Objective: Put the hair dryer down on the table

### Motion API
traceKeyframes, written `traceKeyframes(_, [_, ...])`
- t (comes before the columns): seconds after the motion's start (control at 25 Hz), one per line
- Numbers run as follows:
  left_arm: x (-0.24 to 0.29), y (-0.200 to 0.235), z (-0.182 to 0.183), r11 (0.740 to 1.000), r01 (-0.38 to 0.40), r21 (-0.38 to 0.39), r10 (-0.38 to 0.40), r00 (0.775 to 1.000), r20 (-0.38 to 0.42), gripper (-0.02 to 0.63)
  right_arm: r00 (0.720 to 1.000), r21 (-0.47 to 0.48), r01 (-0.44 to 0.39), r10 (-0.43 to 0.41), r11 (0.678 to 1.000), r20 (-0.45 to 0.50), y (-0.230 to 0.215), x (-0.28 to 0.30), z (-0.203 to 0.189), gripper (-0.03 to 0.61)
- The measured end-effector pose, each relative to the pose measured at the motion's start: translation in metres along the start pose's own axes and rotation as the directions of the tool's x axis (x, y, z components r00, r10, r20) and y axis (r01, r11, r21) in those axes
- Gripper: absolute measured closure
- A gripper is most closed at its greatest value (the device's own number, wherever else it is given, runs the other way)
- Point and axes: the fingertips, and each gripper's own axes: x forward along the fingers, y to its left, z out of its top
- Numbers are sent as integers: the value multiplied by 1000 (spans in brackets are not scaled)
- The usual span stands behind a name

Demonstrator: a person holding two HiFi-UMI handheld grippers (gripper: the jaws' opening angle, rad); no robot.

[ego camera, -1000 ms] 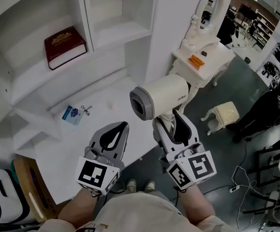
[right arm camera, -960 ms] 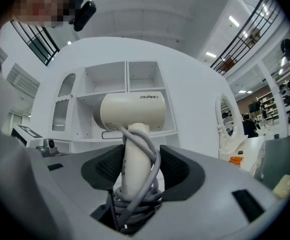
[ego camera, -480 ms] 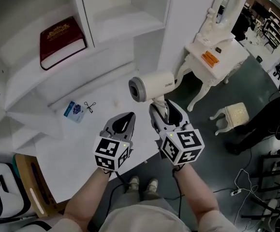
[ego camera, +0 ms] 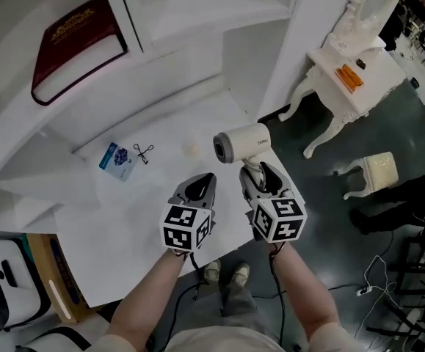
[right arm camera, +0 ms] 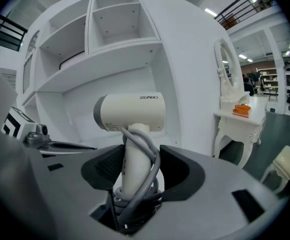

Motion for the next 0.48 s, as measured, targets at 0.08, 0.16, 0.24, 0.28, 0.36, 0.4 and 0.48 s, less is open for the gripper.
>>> traceKeyframes(0.08, [14,7,-21,1000,6,-20,-7,999,-40,600,999,3,10,-10,1000,-32,-7,15,-18,358])
traceKeyframes(0.16, [27,9,-41,999,22,-46,-26,997,-78,600,998,1,20,-20,1000,-67,-14,26,-37,359])
traceKeyframes(0.24, [38,11,-59,998,33,-61,-39,993,-108,600,995,1,25,-25,1000,-96,-21,37,-54,357])
traceKeyframes(0.28, [44,14,-66,997,33,-65,-41,992,-120,600,994,0,27,-27,1000,-108,-24,42,-62,359])
traceKeyframes(0.36, [53,17,-80,997,29,-70,-39,989,-140,600,990,-3,32,-32,999,-135,-30,51,-78,359])
traceKeyframes(0.4, [57,18,-86,997,29,-74,-40,988,-150,600,988,-6,35,-36,999,-150,-33,54,-87,359])
traceKeyframes(0.48, [63,17,-99,996,36,-87,-50,985,-167,600,982,-14,42,-44,999,-184,-41,58,-104,357])
